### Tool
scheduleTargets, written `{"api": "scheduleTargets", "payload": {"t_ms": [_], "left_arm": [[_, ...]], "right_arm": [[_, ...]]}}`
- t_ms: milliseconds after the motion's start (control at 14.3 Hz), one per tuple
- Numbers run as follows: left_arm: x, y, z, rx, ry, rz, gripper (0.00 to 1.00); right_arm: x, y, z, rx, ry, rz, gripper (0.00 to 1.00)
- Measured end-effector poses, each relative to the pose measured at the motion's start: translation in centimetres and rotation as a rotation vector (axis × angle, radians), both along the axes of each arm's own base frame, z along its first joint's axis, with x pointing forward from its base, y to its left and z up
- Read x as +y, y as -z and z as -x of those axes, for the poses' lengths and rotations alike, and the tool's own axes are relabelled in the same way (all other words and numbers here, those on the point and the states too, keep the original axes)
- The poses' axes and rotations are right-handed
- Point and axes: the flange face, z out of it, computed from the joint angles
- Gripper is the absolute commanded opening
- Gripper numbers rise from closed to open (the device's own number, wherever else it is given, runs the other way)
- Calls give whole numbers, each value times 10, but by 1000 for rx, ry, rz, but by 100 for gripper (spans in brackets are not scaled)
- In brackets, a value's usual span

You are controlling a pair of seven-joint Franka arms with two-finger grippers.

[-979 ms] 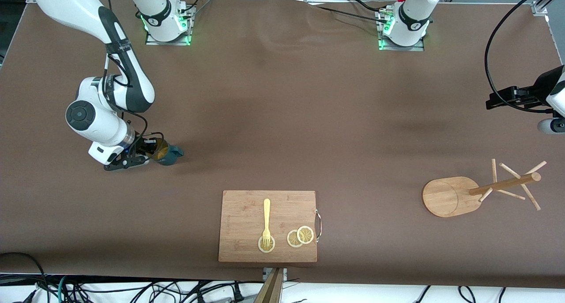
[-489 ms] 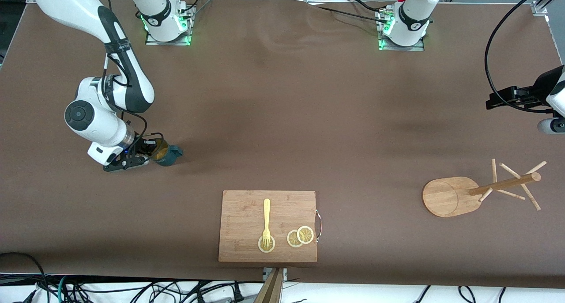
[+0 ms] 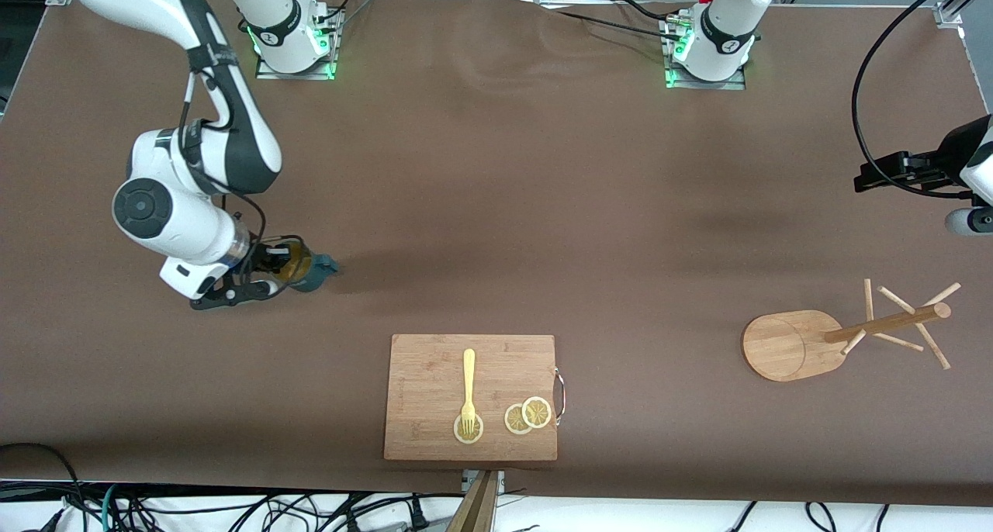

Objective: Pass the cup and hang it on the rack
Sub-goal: 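Lift the teal mug and carry it toward the table's middle, then set the mug down with the right gripper while the left gripper approaches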

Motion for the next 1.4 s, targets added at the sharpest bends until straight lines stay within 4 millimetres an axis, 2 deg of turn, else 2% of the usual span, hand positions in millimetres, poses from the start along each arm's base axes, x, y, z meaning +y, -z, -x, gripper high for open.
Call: {"api": "scheduleTargets", "payload": {"t_ms": [140,280,419,629,839,1049,1258,1398], "left_arm": [[1,0,0,0,-2,0,100],[4,0,0,1,-7,-1,100],[5,1,0,3,-9,-1,100],[6,3,-1,5,-10,-1,100],[5,3,-1,7,-9,-1,100],[2,4,-1,8,-4,-1,100],[0,5,-1,11,71,15,100],[-1,10,-2,18,183,40,100]], "right_arm": [[55,-23,6,-7,39,5,0],[117,-39,20,-16,72,7,0],[180,-45,38,-10,122,-32,0],[272,-45,67,19,139,-121,0],[349,-33,96,7,119,-152,0],[413,-7,130,-21,127,-178,0],[461,28,169,-31,179,-185,0],[476,45,181,-35,194,-170,0]]}}
